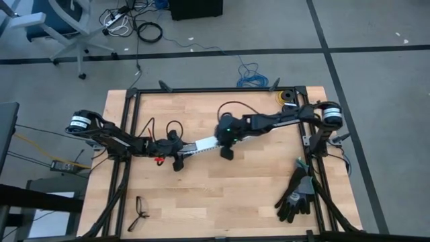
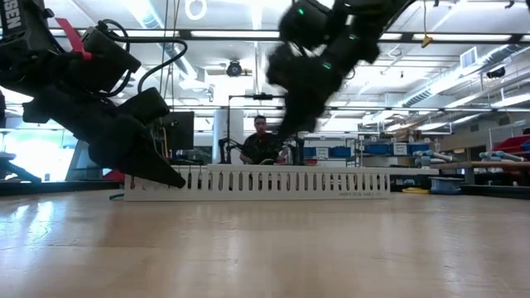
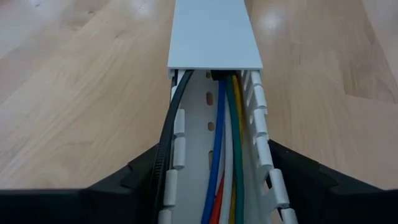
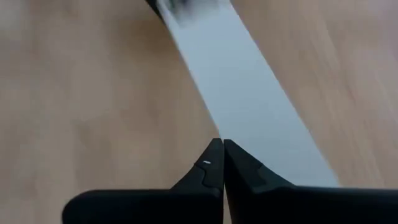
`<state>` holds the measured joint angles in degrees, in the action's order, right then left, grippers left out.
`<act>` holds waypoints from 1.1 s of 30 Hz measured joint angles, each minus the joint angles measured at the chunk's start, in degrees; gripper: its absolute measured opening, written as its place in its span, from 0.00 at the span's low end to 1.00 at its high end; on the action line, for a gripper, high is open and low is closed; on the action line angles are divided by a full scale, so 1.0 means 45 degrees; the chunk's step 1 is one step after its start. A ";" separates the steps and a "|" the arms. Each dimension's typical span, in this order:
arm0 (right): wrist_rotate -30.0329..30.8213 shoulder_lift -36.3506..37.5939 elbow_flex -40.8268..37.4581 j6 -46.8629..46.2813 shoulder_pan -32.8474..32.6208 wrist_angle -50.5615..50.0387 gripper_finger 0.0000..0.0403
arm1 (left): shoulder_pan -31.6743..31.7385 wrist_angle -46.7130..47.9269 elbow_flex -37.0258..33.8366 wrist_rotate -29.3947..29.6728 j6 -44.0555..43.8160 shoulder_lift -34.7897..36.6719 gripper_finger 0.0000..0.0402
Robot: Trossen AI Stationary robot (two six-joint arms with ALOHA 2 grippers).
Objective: Ziptie cables
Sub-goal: Close the white cable duct with the white cable duct cover
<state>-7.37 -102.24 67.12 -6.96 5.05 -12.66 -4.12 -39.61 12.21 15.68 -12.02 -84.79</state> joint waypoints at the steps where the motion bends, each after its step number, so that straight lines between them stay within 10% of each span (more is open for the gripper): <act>1: 0.0343 0.0238 -0.0194 -0.0174 0.0033 -0.0725 0.00 | 0.0000 0.0010 0.0000 -0.0021 0.0011 0.0000 0.61; 6: 0.1245 0.0727 -0.1283 -0.1384 0.0451 -0.1424 0.00 | 0.0000 -0.0045 0.0000 -0.0133 0.0045 -0.0005 0.61; 13: -0.0337 -0.1822 -0.0916 -0.1265 0.0616 0.3836 0.00 | 0.0019 -0.0265 -0.0039 -0.0069 0.0235 -0.0010 0.61; 33: -0.0468 -0.2178 0.0075 -0.0302 0.0502 0.2798 0.00 | 0.0010 -0.0532 0.0015 -0.1165 -0.0220 -0.0005 0.76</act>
<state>-9.47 -112.04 67.46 -8.32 7.31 -0.06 -4.08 -42.00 12.27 10.44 -13.01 -84.82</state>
